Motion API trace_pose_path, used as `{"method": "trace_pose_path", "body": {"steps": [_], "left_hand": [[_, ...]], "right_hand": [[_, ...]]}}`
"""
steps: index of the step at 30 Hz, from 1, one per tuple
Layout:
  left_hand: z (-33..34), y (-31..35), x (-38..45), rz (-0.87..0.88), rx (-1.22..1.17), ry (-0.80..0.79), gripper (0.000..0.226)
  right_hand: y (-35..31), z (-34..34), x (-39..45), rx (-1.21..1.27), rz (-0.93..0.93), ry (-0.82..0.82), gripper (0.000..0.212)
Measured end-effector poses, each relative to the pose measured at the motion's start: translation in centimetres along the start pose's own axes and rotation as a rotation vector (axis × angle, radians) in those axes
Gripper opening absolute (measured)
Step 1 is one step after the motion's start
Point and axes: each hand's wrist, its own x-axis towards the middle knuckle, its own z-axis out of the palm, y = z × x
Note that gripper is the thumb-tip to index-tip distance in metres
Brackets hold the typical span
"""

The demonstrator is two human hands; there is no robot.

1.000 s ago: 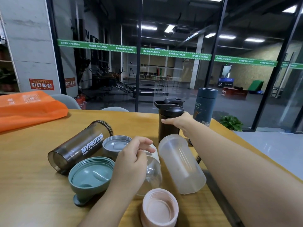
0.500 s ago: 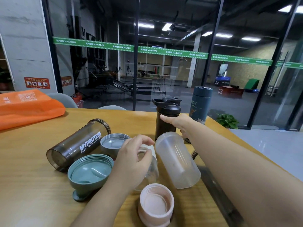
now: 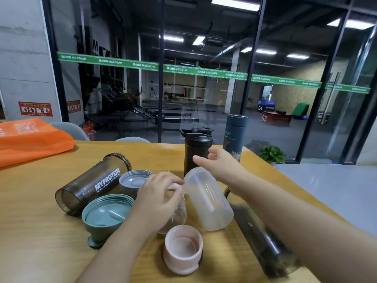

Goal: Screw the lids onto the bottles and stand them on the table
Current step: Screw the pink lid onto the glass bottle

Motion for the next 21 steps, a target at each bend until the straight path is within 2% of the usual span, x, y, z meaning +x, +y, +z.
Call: {"method": "trace_pose_path", "body": {"steps": [2,6,11,15,18,21], "left_hand": [[-0.6,-0.1,0.1,0.000,0.054,0.078,0.036],[-2.0,0.0,0.6,-0.013,0.117,0.205,0.012],[-2.3,1.0,-1.0,-0.077,-0.008,0.264,0.016],[-1.9,1.6,-3.3,-0.078,-0.098,0.332,0.019],[-1.4,1.8,-5.0,-0.123,-0.107,0.338,0.025],[-1.1,1.8,-6.3,-0.145,-0.090,0.340,0.024]], "right_hand": [[0.2,1.0,-0.9,-0.064,-0.059,0.010,0.062],[0.3,3.8,-2.8,-0.205,-0.125,-0.085,0.058],[0.0,6.6,-3.6,-0.248,-0.186,-0.143,0.048],[0.0,7.6,-3.4,-0.447,-0.224,-0.159,0.044],[0.0,8.1,-3.3,-0.563,-0.185,-0.191,0.050],[-0.4,8.2,-3.4,-0.524,-0.151,-0.202,0.064]]}}
